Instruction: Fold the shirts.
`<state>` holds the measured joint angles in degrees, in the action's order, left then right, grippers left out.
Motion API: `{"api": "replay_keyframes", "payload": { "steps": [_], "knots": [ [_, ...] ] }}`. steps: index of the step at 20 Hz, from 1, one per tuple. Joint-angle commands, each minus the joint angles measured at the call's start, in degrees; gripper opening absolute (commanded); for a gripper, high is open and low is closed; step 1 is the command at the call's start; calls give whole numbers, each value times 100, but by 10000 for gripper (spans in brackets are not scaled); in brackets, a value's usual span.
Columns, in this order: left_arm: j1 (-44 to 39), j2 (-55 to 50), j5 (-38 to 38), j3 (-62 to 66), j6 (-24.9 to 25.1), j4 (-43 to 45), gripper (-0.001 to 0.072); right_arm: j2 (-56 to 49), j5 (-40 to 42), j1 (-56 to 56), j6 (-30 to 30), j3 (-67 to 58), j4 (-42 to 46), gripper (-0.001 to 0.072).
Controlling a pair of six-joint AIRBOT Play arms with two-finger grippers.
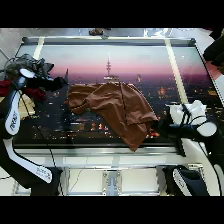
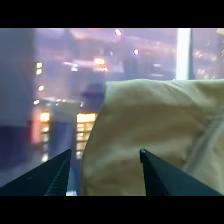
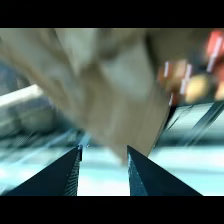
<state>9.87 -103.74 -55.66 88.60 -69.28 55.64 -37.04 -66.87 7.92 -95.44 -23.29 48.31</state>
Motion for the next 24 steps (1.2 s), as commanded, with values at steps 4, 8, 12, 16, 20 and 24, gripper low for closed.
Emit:
{"api": "replay_keyframes", "payload": {
  "steps": [4,8,12,16,20,24],
  "knots": [
    [-452,-990,-997,1209,-448,820,471,205,490,-1963,-1340,938,-813,307],
    [-452,-1056,-1163,1209,-442,822,472,-118,1790,-3698,-2970,942,-439,308],
    [-496,-1058,-1209,1209,-337,820,471,-767,2264,-4478,-4098,940,-363,309],
    [-501,-1058,-1255,1209,-337,822,472,-1325,3985,-4874,-5147,942,-153,309],
    [-501,-1058,-1255,1209,-334,820,472,-1473,4662,-4857,-5453,940,470,309],
    [-501,-1056,-1259,1209,-337,817,472,-1161,3762,-4870,-5401,925,789,431]
  ]
}}
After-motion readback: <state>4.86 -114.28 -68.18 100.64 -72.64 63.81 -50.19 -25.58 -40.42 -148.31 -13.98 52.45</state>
